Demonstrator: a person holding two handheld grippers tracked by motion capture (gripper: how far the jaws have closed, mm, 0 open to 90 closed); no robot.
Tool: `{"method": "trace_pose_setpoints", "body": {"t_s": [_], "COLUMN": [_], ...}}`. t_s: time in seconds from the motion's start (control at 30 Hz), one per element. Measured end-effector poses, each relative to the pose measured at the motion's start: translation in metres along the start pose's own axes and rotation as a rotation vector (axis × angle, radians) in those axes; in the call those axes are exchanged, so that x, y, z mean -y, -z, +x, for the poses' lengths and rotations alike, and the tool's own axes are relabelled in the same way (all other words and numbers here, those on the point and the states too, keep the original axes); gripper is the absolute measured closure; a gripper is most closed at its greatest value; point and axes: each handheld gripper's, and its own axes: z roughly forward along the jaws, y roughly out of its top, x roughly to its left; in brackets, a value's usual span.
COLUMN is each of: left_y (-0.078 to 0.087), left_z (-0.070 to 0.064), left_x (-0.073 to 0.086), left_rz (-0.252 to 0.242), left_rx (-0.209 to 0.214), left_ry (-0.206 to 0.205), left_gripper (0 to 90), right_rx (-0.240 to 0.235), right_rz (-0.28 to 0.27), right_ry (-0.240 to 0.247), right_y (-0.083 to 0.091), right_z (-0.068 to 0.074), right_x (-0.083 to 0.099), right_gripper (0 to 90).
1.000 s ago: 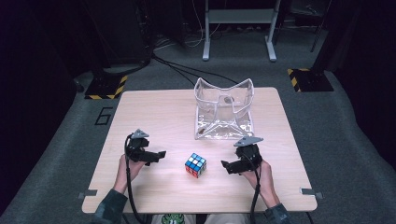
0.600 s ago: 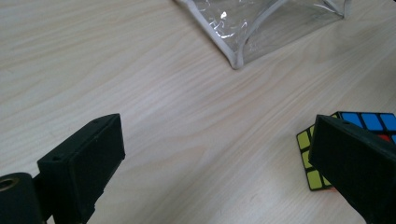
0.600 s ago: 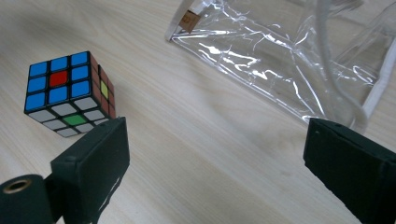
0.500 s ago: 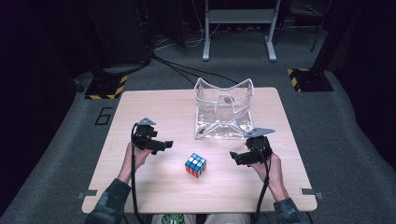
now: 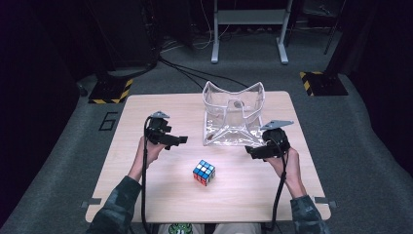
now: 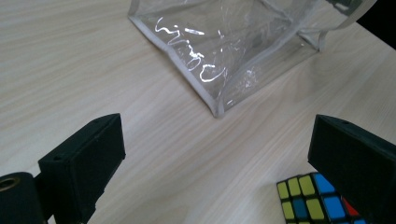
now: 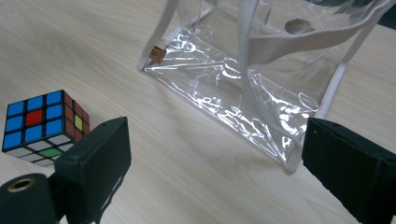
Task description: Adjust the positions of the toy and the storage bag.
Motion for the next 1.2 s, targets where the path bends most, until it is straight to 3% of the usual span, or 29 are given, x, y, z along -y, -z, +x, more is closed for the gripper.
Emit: {"method": "trace_pose_setpoints", "body": {"t_s": [0.43, 0.77, 1.2], "left_y": [-0.011, -0.018, -0.022], "left_z": [0.001, 0.003, 0.009], "left_x": [-0.033, -0.059, -0.097], "left_rz": [-0.005, -0.029, -0.056], "left_rx": [0.007, 0.040, 0.023], "left_ry": [0.009, 0.023, 0.032], "left_gripper": [4.4, 4.3, 4.7], "right_rx": [0.021, 0.043, 0.053], "right_rz": [-0.011, -0.031, -0.047], "right_ry": [-0.022, -0.026, -0.057], "right_y": [0.005, 0.009, 0.003], "right_z": [-0.017, -0.028, -0.046], "right_x": [-0.024, -0.046, -0.074], "right_gripper": [7.9, 8.3, 8.9]}}
